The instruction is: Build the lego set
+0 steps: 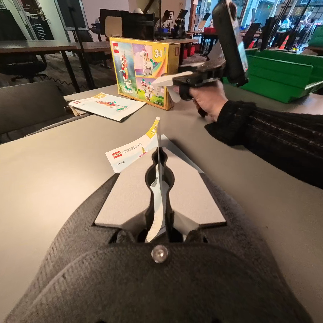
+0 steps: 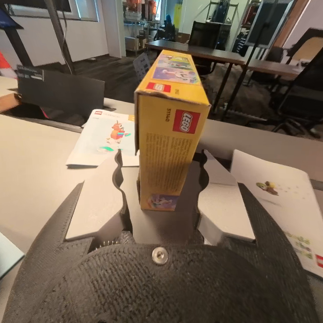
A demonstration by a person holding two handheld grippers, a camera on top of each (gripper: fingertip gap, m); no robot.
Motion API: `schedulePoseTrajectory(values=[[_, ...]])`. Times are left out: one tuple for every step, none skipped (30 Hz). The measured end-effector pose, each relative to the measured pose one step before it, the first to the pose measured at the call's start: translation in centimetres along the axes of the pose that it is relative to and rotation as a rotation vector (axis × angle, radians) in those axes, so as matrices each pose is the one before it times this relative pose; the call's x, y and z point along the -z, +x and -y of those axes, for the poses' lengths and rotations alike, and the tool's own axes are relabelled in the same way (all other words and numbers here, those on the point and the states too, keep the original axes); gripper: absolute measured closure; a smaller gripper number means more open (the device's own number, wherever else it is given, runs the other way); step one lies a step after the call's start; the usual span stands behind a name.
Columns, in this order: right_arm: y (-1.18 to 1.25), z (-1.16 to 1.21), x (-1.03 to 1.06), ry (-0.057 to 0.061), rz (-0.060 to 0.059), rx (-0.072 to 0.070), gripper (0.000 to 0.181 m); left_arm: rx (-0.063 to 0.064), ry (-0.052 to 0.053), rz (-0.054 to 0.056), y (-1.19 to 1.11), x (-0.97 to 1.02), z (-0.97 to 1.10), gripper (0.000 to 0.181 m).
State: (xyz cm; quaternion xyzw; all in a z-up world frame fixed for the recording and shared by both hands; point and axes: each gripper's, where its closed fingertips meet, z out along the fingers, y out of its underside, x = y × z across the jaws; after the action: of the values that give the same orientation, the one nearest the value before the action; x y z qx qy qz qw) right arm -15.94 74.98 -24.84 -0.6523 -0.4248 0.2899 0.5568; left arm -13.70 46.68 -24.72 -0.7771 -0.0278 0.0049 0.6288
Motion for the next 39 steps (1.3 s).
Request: schedulePoseTrajectory(values=[[0.003,0.046,-0.38,-0.0019,0.0154,-0.0272,0.095,0.0128,0.0061,-0.003,-0.053,0.05,0.081,0.181],[0.004,0.014,-0.3,-0.0027,0.0144,-0.0189,0.103,0.0113,0.0048,-0.0034,-0.048,0.038,0.06,0.181],[-0.08,-0.032,-0.249,-0.0055,0.0211,-0.0101,0.121,0.0093,0.0034,-0.0012,-0.082,0.039,0.044,0.181],[0.069,0.021,-0.221,-0.0018,0.0121,-0.0128,0.125,0.0088,0.0033,-0.0012,-0.074,0.04,0.044,0.181],[0.235,0.063,-0.152,0.0026,0.0015,-0.0173,0.126,0.0092,0.0031,-0.001,-0.083,0.032,0.045,0.181],[0.306,0.043,-0.054,0.0014,-0.0017,-0.0166,0.126,0.0099,0.0034,0.0003,-0.098,0.039,0.049,0.181],[0.339,0.028,0.031,0.0012,-0.0006,-0.0172,0.126,0.0103,0.0035,-0.0001,-0.099,0.027,0.045,0.181],[0.35,0.08,0.128,0.003,0.0014,-0.0201,0.127,0.0102,0.0041,0.0003,-0.106,0.032,0.054,0.181],[0.448,0.156,0.227,0.0065,-0.0023,-0.0216,0.127,0.0108,0.0035,-0.0002,-0.114,0.026,0.051,0.181],[0.505,0.279,0.287,0.0132,-0.005,-0.0146,0.127,0.0114,0.0025,-0.001,-0.09,0.032,0.029,0.181],[0.423,0.38,0.356,0.0195,0.0007,-0.0051,0.127,0.0111,0.0029,-0.0007,-0.096,0.019,0.039,0.181],[0.188,0.538,0.398,0.0278,0.0171,0.0014,0.127,0.0115,0.0046,0.0006,-0.124,0.037,0.061,0.181],[-0.017,0.581,0.407,0.0264,0.0274,0.0005,0.127,0.0124,0.0069,0.0007,-0.118,0.042,0.102,0.181],[-0.334,0.65,0.385,0.0291,0.0455,0.013,0.128,0.0137,0.0083,0.0015,-0.144,0.069,0.113,0.181],[-0.937,0.73,0.356,0.0399,0.0803,0.0268,0.128,0.0143,0.0091,0.0045,-0.199,0.075,0.15,0.181],[-1.003,0.475,0.227,0.0196,0.0747,0.0097,0.128,0.0131,0.0073,0.0112,-0.322,0.096,0.131,0.181],[-1.05,0.17,0.034,-0.0032,0.0674,0.0105,0.127,0.0125,0.0072,0.02,-0.468,0.159,0.169,0.181],[-1.484,0.103,-0.12,-0.0017,0.0832,0.0226,0.127,0.0132,0.0072,0.0268,-0.588,0.226,0.211,0.181],[-1.55,0.043,-0.357,-0.0084,0.0752,0.0156,0.127,0.0148,0.0059,0.0283,-0.622,0.3,0.244,0.181],[-1.352,-0.125,-0.662,-0.0267,0.055,0.0093,0.127,0.0182,0.0119,0.0224,-0.514,0.412,0.342,0.181],[-1.488,-0.156,-0.865,-0.0276,0.0609,0.0238,0.127,0.0186,0.0104,0.0109,-0.318,0.476,0.294,0.181],[-1.565,-0.142,-1.048,-0.0258,0.0657,0.0213,0.127,0.016,0.0024,0.0016,-0.128,0.487,0.114,0.181],[-1.327,-0.21,-1.205,-0.0311,0.0579,0.012,0.127,0.0085,-0.0025,-0.0121,0.121,0.496,-0.062,0.181],[-1.091,-0.251,-1.283,-0.034,0.0537,0.0139,0.127,-0.0011,-0.0075,-0.0272,0.371,0.459,-0.217,0.181],[-0.799,-0.194,-1.315,-0.0277,0.0452,0.0141,0.127,-0.0119,-0.0148,-0.0389,0.555,0.394,-0.368,0.181],[-0.493,-0.049,-1.312,-0.0159,0.0333,0.0105,0.127,-0.0213,-0.0299,-0.0553,0.754,0.248,-0.57,0.181],[-0.339,0.042,-1.305,-0.0091,0.031,0.0032,0.127,-0.0279,-0.0445,-0.0701,0.939,0.106,-0.767,0.181],[-0.21,0.123,-1.275,-0.0062,0.0284,-0.0029,0.127,-0.029,-0.0327,-0.0463,0.645,0.028,-0.554,0.181],[-0.168,0.176,-1.279,-0.0045,0.0274,-0.003,0.126,-0.0312,-0.0145,-0.0174,0.299,0.016,-0.254,0.181],[-0.218,0.22,-1.296,-0.0037,0.03,-0.0055,0.126,-0.0301,-0.012,-0.0154,0.308,-0.037,-0.095,0.181],[-0.3,0.253,-1.301,-0.0028,0.0339,-0.0028,0.127,-0.0243,-0.0145,-0.0202,0.431,-0.084,-0.07,0.181],[-0.366,0.233,-1.287,-0.0037,0.0373,-0.0005,0.127,-0.021,-0.0151,-0.013,0.368,-0.108,-0.107,0.181],[-0.315,0.09,-1.234,-0.0115,0.0361,0.0024,0.127,-0.0229,-0.0147,0.0006,0.2,-0.113,-0.188,0.181],[-0.18,-0.02,-1.11,-0.0156,0.03,0.0087,0.127,-0.026,-0.0168,0.0062,0.12,-0.133,-0.249,0.181],[0.047,-0.018,-0.884,-0.0125,0.0173,0.0099,0.126,-0.0276,-0.0185,0.0086,0.083,-0.14,-0.263,0.181],[0.116,-0.09,-0.678,-0.0163,0.0147,0.0076,0.126,-0.0275,-0.0173,0.0092,0.067,-0.147,-0.239,0.181],[0.178,-0.192,-0.516,-0.0209,0.0125,0.0047,0.125,-0.0232,-0.0131,0.0084,0.059,-0.121,-0.191,0.181],[0.243,-0.239,-0.408,-0.0194,0.0051,0.0061,0.123,-0.0162,-0.0089,0.0079,0.052,-0.125,-0.151,0.181],[0.219,-0.258,-0.325,-0.0154,0.0013,0.0099,0.122,-0.0081,-0.0068,0.0057,0.044,-0.109,-0.106,0.181]])
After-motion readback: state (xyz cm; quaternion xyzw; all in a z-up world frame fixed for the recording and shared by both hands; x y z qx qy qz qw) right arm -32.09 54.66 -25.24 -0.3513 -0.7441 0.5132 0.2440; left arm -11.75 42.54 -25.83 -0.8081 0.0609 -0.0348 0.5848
